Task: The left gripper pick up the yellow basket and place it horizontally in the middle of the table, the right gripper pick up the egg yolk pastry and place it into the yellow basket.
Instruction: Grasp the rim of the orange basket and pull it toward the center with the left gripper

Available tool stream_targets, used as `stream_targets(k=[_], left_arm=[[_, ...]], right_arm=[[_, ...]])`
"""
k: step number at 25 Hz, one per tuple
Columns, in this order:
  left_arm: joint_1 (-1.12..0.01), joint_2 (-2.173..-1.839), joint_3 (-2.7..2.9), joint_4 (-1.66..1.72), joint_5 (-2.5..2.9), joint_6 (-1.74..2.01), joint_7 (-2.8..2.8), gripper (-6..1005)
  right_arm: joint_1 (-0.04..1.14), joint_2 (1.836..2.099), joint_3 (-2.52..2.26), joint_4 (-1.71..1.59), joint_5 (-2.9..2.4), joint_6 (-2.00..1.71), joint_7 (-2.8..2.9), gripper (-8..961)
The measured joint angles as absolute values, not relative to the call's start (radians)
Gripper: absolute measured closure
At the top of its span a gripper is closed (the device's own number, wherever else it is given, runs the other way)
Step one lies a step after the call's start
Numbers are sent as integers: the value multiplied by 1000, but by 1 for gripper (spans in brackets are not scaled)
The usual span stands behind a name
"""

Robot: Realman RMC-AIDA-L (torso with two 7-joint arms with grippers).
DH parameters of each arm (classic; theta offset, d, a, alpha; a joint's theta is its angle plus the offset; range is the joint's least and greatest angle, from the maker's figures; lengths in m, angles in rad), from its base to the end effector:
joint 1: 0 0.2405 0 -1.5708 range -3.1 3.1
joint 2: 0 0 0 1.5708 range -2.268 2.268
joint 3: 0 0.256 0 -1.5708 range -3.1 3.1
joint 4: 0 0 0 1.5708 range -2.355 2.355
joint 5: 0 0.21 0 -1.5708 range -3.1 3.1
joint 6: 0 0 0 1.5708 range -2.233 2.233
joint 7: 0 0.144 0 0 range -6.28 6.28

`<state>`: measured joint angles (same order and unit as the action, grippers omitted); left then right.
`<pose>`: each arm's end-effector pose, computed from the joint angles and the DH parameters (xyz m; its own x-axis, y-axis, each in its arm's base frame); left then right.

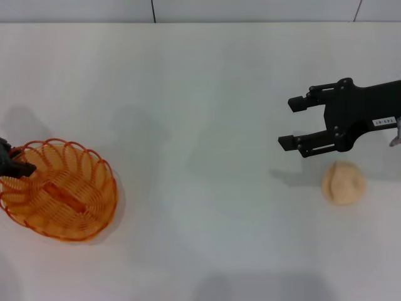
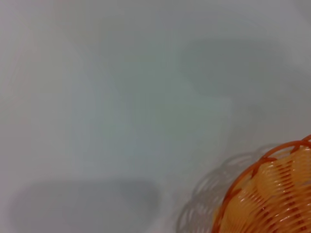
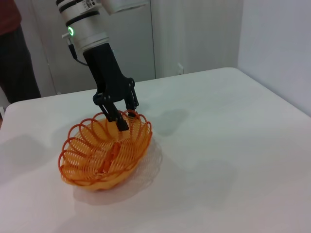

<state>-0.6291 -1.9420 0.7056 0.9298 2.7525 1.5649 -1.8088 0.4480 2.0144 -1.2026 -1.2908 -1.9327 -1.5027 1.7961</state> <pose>-0.3194 0.3555 0.0935 0.7556 0.6252 -0.1957 0.5139 -0.7509 -0.4147 0.1760 0.3423 0.0345 0.9621 -0.1538 -0.2250 -0.2028 -0.9555 -0.2143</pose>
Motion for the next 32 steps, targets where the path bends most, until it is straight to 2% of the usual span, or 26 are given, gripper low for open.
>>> stream_targets(k=[4, 14, 17, 32], left_arm=[[-629, -1943, 704, 930, 2752, 1563, -1809, 602], [-630, -1945, 709, 925, 2761, 1540, -1813, 713], [-630, -1945, 710, 925, 2765, 1539, -1812, 783], [-639, -1947, 721, 925, 2776, 1549, -1809, 873]], right_arm=[[449, 2014, -1203, -1291, -1933, -1503, 1797, 188], [452, 2013, -1200, -1288, -1933, -1503, 1798, 187], [452, 2013, -1200, -1292, -1933, -1503, 1798, 187], [454, 2012, -1201, -1298, -1935, -1503, 1806, 187]])
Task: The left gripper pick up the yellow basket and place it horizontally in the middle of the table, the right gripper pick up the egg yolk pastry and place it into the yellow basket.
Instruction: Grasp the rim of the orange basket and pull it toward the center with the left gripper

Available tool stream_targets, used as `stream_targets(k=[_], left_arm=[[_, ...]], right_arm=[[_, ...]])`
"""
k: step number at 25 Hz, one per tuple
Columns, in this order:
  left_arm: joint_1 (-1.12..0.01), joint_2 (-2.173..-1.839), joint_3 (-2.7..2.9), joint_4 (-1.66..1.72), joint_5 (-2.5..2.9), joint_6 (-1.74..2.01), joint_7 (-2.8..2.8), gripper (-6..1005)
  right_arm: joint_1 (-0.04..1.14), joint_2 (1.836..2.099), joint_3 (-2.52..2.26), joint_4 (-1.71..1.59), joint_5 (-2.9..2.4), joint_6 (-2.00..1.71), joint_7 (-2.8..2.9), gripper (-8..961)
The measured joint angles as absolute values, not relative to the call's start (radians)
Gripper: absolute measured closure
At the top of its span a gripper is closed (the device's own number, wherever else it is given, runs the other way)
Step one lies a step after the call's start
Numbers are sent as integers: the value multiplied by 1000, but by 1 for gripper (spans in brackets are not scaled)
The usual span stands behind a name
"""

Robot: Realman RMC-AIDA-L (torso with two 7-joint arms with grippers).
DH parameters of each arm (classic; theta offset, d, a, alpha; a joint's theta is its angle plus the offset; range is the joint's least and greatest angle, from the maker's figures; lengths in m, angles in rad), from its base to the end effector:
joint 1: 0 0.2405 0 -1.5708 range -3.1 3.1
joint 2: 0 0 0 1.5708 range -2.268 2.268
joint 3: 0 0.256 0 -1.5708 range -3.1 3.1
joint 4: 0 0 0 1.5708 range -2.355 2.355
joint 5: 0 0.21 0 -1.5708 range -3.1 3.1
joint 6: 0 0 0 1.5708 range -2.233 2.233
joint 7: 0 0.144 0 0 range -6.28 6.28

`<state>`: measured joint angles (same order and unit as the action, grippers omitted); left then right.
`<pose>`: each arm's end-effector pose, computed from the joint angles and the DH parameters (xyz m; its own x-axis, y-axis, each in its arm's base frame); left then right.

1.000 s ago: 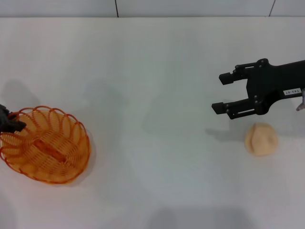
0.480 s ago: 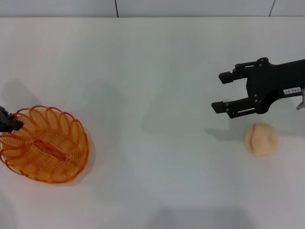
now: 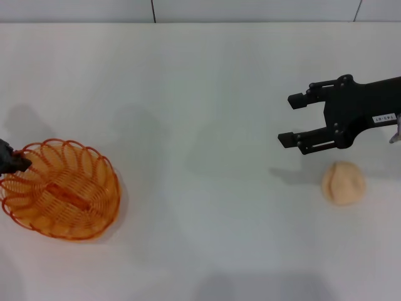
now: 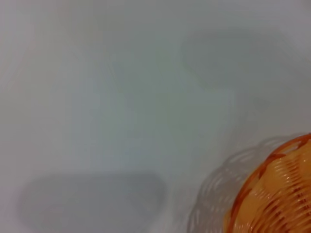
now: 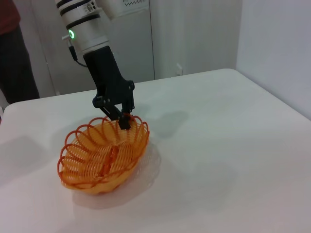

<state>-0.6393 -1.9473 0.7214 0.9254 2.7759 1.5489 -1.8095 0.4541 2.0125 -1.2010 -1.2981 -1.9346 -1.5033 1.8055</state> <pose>-0.3184 0.3584 0.0906 0.7552 0.6156 -0.2251 0.4944 -0.7604 -0.4212 0.1732 0.3438 0.0362 0.9629 -0.1507 -0.2239 -0.2002 -0.9552 -0.2181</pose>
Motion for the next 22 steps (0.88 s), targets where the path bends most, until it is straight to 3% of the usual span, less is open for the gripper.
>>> stream_targets(k=[7, 16, 22], left_arm=[[-651, -1946, 725, 931, 2750, 1583, -1811, 889], [-656, -1921, 713, 944, 2629, 1684, -1831, 897], [-658, -1927, 659, 993, 2577, 1741, -1870, 923]], right_arm=[[454, 2011, -1198, -1298, -1937, -1503, 1805, 188], [454, 2011, -1195, -1298, -1937, -1499, 1805, 188], [454, 2011, -1194, -1298, -1936, -1496, 1805, 188]])
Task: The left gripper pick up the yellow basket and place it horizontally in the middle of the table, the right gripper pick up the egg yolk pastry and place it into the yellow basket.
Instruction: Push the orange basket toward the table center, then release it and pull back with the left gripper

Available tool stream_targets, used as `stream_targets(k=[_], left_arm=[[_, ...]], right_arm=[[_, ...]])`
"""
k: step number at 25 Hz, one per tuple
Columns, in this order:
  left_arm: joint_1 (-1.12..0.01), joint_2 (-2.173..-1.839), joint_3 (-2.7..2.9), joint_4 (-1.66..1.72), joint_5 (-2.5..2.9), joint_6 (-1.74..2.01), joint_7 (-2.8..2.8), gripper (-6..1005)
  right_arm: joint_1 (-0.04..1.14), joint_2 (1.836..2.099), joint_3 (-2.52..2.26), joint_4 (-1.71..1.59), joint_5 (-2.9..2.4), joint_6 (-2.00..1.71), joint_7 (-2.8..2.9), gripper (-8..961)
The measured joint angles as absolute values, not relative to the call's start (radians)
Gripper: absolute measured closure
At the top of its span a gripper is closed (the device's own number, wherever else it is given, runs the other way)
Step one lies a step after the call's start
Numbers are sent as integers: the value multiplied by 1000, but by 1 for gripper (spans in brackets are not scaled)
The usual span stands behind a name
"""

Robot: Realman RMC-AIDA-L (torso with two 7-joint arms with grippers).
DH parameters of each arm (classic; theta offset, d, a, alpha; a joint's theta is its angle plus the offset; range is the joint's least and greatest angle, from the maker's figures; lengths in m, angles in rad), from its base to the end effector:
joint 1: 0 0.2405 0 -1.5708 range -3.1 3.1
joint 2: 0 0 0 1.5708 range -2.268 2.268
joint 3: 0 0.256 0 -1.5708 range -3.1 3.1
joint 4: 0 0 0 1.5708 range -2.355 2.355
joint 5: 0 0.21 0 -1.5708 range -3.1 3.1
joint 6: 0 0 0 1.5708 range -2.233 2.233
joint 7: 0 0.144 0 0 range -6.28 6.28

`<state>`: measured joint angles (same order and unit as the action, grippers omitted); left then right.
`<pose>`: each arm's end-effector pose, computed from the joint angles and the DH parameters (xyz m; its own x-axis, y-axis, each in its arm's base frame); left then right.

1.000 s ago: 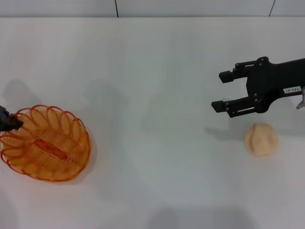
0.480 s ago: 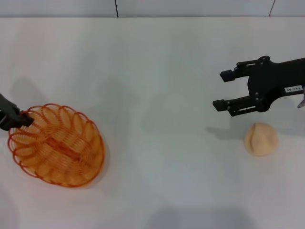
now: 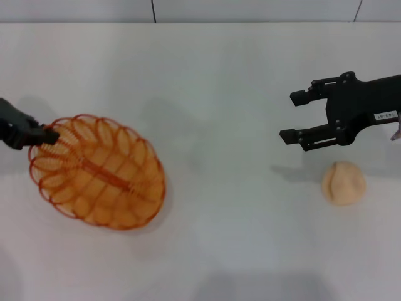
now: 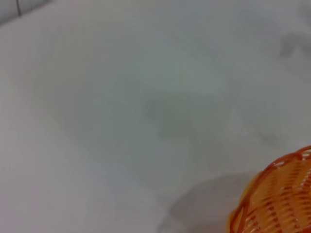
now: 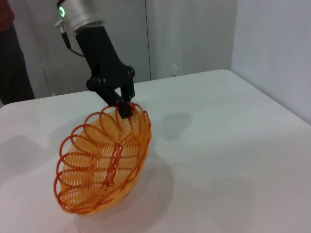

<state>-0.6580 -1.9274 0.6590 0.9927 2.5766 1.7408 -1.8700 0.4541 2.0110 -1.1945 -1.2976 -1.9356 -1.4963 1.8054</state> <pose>-0.2758 0.3587 0.1037 0.7960 0.6047 -0.0262 0.5723 -0.7660 -0.2927 0.1741 0.3455 0.0382 0.9620 -0.1521 -0.2266 -0.2046 -0.9514 -0.2300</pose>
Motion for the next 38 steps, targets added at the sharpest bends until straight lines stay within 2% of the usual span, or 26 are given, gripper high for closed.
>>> stream_targets(k=[15, 27, 38], left_arm=[[-693, -1956, 670, 1014, 2523, 1740, -2103, 923], [-739, -1957, 781, 1009, 2553, 1700, -2429, 924], [-744, -2011, 782, 960, 2530, 1664, -2542, 925]], right_arm=[[454, 2010, -1192, -1297, -1933, -1494, 1805, 187], [457, 2013, -1192, -1310, -1931, -1503, 1807, 188], [453, 2010, -1188, -1313, -1931, -1511, 1823, 187]])
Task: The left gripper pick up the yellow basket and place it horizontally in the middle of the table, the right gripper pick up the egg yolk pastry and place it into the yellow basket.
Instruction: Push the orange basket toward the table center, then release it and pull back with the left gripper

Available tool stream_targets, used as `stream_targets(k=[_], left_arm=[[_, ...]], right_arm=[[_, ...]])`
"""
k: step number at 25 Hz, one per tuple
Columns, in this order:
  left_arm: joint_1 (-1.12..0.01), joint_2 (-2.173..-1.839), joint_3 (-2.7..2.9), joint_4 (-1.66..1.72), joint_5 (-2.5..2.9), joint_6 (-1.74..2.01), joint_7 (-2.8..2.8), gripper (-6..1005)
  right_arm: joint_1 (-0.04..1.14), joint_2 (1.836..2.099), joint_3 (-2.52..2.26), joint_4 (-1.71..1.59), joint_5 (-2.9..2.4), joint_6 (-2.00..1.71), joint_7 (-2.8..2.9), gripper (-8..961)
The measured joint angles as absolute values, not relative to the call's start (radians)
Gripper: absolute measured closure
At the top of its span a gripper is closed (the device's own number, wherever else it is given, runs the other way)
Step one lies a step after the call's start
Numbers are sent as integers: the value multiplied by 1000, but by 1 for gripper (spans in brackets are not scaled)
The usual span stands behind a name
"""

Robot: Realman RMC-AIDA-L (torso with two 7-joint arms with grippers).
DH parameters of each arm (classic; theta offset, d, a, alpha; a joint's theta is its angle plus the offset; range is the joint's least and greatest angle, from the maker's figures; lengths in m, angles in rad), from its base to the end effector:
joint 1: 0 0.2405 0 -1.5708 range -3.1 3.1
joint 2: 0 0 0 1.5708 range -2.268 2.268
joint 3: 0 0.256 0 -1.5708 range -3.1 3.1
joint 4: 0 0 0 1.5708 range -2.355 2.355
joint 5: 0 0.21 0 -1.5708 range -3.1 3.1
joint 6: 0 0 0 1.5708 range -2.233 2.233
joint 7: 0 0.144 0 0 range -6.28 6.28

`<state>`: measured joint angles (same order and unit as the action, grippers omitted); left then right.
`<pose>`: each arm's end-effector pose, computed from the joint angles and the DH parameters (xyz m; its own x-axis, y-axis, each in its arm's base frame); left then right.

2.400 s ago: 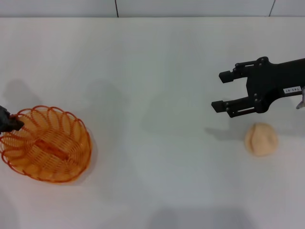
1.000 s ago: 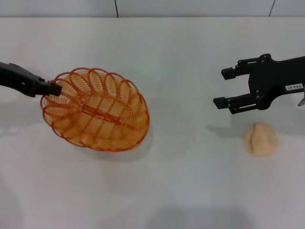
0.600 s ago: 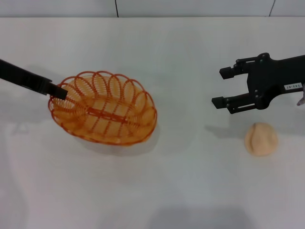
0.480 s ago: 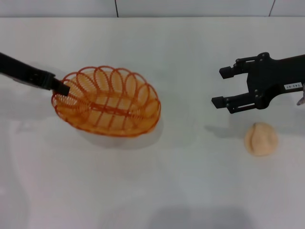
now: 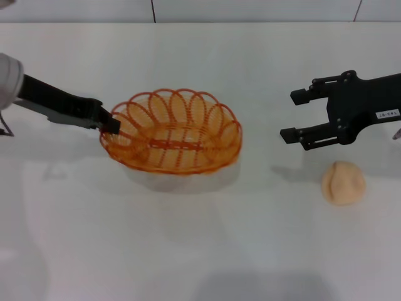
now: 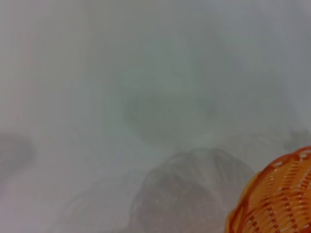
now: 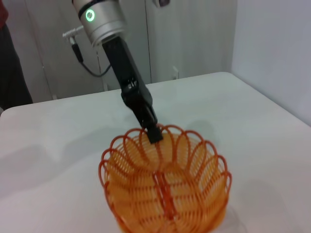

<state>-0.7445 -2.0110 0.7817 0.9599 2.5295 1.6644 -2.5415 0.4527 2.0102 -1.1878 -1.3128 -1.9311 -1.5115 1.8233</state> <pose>-0.2276 0.3789 0.0501 0.3941 0.9141 0.0960 0.9075 -0.3704 -0.1983 0.1718 0.3441 0.0412 0.9596 -0.1579 -0.2330 -0.2110 -0.9515 -0.2239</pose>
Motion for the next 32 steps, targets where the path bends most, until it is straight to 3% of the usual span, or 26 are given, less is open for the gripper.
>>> stream_targets(k=[6, 32], left_arm=[[-741, -2036, 785, 942, 2531, 1660, -2543, 925], [-735, -2032, 786, 815, 2547, 1580, -2566, 924]], right_arm=[[446, 2008, -1167, -1333, -1933, -1535, 1825, 188], [432, 2011, -1176, -1339, -1937, -1552, 1822, 187]])
